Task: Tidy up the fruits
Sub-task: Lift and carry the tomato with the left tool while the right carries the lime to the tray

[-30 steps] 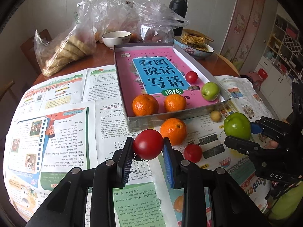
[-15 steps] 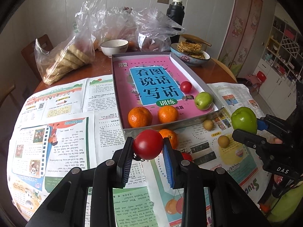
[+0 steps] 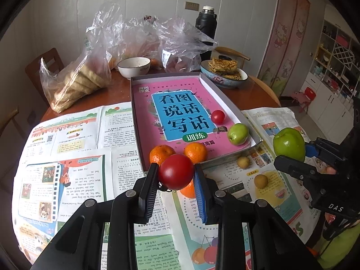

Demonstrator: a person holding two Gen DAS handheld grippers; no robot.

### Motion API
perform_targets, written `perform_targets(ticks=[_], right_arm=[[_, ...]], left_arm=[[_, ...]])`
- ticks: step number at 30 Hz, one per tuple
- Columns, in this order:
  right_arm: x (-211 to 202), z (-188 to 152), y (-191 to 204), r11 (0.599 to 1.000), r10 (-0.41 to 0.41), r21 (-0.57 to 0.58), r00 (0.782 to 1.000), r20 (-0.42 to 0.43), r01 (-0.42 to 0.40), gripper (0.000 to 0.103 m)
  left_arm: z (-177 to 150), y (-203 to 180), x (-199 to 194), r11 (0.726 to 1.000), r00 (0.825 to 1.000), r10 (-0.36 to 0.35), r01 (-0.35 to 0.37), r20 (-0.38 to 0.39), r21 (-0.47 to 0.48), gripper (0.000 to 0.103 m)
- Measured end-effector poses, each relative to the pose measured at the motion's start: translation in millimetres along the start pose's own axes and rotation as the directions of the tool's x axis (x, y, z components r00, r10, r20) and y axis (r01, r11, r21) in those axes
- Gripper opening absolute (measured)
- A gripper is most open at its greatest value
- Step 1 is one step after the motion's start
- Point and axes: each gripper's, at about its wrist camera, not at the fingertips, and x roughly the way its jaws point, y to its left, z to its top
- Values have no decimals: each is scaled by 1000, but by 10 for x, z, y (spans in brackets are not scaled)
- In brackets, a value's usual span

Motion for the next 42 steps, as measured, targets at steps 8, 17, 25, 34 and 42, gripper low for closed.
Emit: perform_targets(ticks=[8, 17, 25, 34, 42], right_arm=[[68, 95, -24, 1000, 2, 0, 1000, 2, -2, 45], [225, 227, -60, 1000, 10, 2, 1000, -8, -10, 45], [402, 324, -96, 1000, 11, 6, 1000, -26, -11, 45], [648, 397, -160, 999, 15, 35, 999, -52, -14, 45], [824, 404, -201, 999, 11, 44, 997, -80, -7, 45]], left_arm=[[106, -51, 83, 1000, 1000, 8, -8, 1, 11, 31], [301, -58, 255, 1000, 1000, 3, -3, -4, 0, 31], [410, -25, 498, 1000, 999, -4, 3, -34, -20, 31], [480, 110, 803, 998, 997, -3, -2, -73, -58, 31], [502, 119, 1015, 998, 995, 3, -10, -97, -66, 31]])
